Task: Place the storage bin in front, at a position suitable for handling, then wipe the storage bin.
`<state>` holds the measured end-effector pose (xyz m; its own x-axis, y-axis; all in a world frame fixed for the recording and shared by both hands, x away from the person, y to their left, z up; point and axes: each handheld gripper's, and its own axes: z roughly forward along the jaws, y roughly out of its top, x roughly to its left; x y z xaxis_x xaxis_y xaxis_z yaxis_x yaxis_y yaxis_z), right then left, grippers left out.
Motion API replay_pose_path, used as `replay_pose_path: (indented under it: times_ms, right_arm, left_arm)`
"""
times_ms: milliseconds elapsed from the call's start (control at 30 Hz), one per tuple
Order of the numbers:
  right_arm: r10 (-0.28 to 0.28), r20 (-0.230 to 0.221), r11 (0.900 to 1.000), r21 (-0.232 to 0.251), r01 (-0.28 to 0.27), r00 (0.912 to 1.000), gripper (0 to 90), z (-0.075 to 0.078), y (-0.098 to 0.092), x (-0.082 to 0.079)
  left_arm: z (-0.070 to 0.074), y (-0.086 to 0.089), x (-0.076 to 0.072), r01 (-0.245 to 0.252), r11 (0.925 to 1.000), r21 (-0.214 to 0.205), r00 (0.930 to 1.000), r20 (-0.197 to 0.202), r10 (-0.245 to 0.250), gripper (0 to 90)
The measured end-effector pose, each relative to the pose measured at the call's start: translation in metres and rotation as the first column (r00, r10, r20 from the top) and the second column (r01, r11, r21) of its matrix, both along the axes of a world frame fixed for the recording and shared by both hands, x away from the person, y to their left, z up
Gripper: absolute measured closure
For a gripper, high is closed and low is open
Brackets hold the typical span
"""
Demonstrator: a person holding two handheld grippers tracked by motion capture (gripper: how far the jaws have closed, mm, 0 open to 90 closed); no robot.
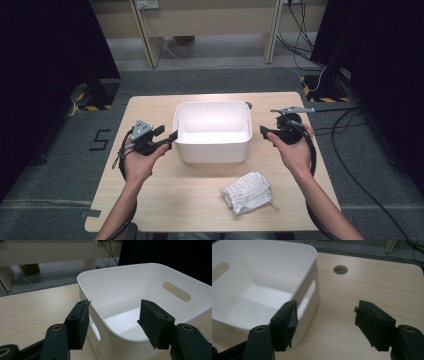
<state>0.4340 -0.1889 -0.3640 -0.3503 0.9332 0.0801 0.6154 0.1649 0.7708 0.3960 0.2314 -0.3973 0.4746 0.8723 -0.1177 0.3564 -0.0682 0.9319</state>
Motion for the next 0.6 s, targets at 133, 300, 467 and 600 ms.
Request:
replay_pose_path:
  times_ms: [133, 300, 467, 600]
  right_arm:
    - [-0.010, -0.012, 0.9992, -0.039, 0.009, 0.9999, 33.2, -0.017, -0.016, -0.003]
    - [-0.033, -0.066, 0.9987, -0.041, 0.030, 0.9972, 32.3, -0.045, -0.036, -0.004]
    - [-0.044, -0.066, 0.9985, -0.035, 0.042, 0.9968, 31.0, -0.047, -0.035, -0.003]
    - [-0.053, -0.065, 0.9981, -0.033, 0.051, 0.9964, 30.2, -0.047, -0.031, 0.002]
  left_arm:
    - [-0.011, -0.001, -0.013, 0.020, 0.9997, 0.014, 0.9997, -0.012, -0.020, 39.1]
    - [-0.027, -0.002, -0.021, 0.028, 0.9989, 0.036, 0.9995, -0.013, -0.028, 39.3]
    - [-0.030, 0.000, -0.029, 0.023, 0.9987, 0.047, 0.9996, -0.015, -0.022, 39.3]
    - [-0.033, -0.006, -0.038, 0.075, 0.9964, 0.039, 0.9967, -0.034, -0.074, 39.5]
